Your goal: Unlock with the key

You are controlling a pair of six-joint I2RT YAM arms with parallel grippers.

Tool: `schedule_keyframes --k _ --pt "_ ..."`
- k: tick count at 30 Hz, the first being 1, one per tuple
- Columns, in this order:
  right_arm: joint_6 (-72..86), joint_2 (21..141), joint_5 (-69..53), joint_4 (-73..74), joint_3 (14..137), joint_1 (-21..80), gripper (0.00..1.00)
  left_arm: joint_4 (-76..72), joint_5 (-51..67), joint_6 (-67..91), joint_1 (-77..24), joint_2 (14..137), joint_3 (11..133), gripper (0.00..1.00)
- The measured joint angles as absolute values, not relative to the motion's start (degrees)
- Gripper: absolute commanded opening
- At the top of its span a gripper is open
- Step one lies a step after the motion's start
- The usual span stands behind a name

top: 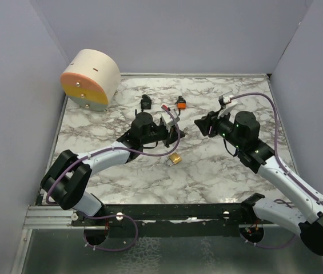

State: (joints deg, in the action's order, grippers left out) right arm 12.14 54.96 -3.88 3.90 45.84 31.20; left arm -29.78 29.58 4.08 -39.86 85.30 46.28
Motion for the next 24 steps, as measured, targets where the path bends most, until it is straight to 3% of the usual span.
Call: schedule_keyframes --k 24 --pt "23.0 75.4 -32.4 -30.3 40.2 26.1 0.43 -30.5 40.3 18.0 -30.3 82.2 41.0 0.00"
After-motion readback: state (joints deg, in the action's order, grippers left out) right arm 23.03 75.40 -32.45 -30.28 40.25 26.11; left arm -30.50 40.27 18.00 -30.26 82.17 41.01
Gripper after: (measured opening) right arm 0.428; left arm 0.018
